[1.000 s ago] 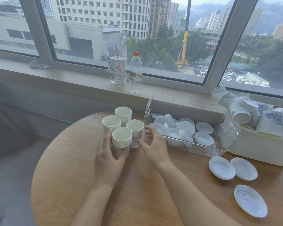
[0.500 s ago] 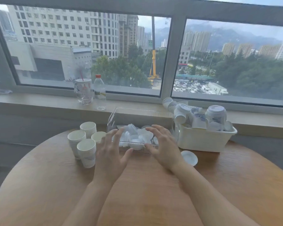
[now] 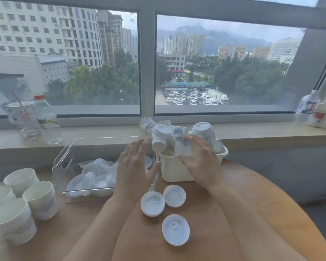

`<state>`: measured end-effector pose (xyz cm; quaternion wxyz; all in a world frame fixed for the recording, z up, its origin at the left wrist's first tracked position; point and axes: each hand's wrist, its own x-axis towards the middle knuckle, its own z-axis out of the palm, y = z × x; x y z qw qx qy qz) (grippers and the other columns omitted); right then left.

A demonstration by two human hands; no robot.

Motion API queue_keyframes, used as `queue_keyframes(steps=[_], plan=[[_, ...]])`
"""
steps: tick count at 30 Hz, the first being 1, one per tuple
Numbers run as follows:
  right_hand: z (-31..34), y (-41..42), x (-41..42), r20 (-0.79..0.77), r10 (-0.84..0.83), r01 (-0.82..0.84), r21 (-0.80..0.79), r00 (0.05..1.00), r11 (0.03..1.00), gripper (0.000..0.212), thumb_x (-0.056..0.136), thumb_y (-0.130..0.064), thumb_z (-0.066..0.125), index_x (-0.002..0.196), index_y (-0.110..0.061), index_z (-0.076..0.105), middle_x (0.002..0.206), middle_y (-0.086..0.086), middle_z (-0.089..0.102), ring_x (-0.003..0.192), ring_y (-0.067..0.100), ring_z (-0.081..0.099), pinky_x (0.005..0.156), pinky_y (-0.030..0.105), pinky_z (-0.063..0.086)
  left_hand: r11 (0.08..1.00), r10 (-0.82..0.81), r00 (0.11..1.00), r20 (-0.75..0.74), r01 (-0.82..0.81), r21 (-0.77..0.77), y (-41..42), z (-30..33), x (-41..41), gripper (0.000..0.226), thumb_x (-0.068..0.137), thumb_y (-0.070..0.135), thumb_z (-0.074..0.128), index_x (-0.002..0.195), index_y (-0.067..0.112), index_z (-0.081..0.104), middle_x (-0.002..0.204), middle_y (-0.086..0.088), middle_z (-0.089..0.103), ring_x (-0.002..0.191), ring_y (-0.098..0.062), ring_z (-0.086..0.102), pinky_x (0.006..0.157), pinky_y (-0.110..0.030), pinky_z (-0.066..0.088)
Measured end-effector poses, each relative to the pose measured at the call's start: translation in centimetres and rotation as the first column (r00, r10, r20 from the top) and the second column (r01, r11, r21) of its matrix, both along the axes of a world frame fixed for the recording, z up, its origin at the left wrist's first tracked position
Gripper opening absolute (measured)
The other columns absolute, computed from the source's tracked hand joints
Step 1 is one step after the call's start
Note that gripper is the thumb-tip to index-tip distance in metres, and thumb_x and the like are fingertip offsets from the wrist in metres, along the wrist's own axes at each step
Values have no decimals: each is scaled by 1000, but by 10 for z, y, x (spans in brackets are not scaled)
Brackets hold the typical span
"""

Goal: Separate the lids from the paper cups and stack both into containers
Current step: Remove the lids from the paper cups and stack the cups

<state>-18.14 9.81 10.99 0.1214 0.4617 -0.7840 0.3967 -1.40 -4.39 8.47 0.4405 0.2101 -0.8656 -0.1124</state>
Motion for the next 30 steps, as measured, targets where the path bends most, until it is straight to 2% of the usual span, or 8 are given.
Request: queue_keyframes(steps=[3,7,11,17,22,24,27,30], plan=[[-3,4,-23,32,-36,37,-52,999,998,50,90,-29,78,137,-29,61,144,-7,57,138,15,47,118,42,37,999,-52,999,-5,52,5,2,0,-34,74,89,40,79,152,23,45,144,1,56,131,-21,50,108,-40,39],[-12,10,-43,5,-51,51,-67,999,996,49,90,-28,78,136,-30,61,141,-11,57,136,9,44,115,27,31,995,-89,994,56,91,-36,2,-2,-74,81,89,44,78,158,25,40,149,2,55,136,-23,49,113,-43,36],[-23,15,-59,-5,-64,64,-28,998,998,51,91,-30,77,138,-32,59,141,-12,56,135,9,46,111,18,25,992,-68,992,105,78,-97,-1,-7,-102,84,84,48,81,156,22,45,150,0,56,140,-24,48,117,-46,32],[-36,19,-71,6,-47,47,-27,999,999,51,92,-29,77,139,-31,59,139,-12,55,131,16,49,113,37,40,985,-47,992,117,65,-159,-7,-20,-123,88,78,45,86,152,19,47,149,-4,57,143,-27,47,117,-52,32],[-38,20,-72,16,-15,16,-46,1000,999,50,94,-29,76,140,-33,58,139,-15,54,132,13,49,113,39,42,984,-57,996,72,69,-162,-10,-14,-125,96,73,46,89,153,20,43,138,-6,55,127,-31,52,106,-50,41],[-36,20,-71,17,-3,4,-88,1000,996,44,97,-29,73,138,-31,60,131,-18,58,126,10,54,109,33,44,988,-96,995,2,95,-123,-8,-10,-123,96,73,45,90,152,19,44,136,-6,51,124,-31,52,100,-48,47],[-29,20,-63,142,36,-13,-162,989,987,34,101,-30,67,135,-30,62,107,-21,70,107,3,64,91,13,44,988,-148,981,-124,142,-53,2,-5,-116,90,73,47,89,148,21,47,134,-3,45,121,-28,52,94,-44,50],[-25,19,-54,323,125,-55,-218,938,974,31,102,-32,66,133,-33,63,101,-14,77,102,3,69,82,11,45,983,-184,970,-160,183,-18,13,-7,-110,89,71,53,88,143,23,45,136,-3,46,119,-22,52,89,-42,52]])
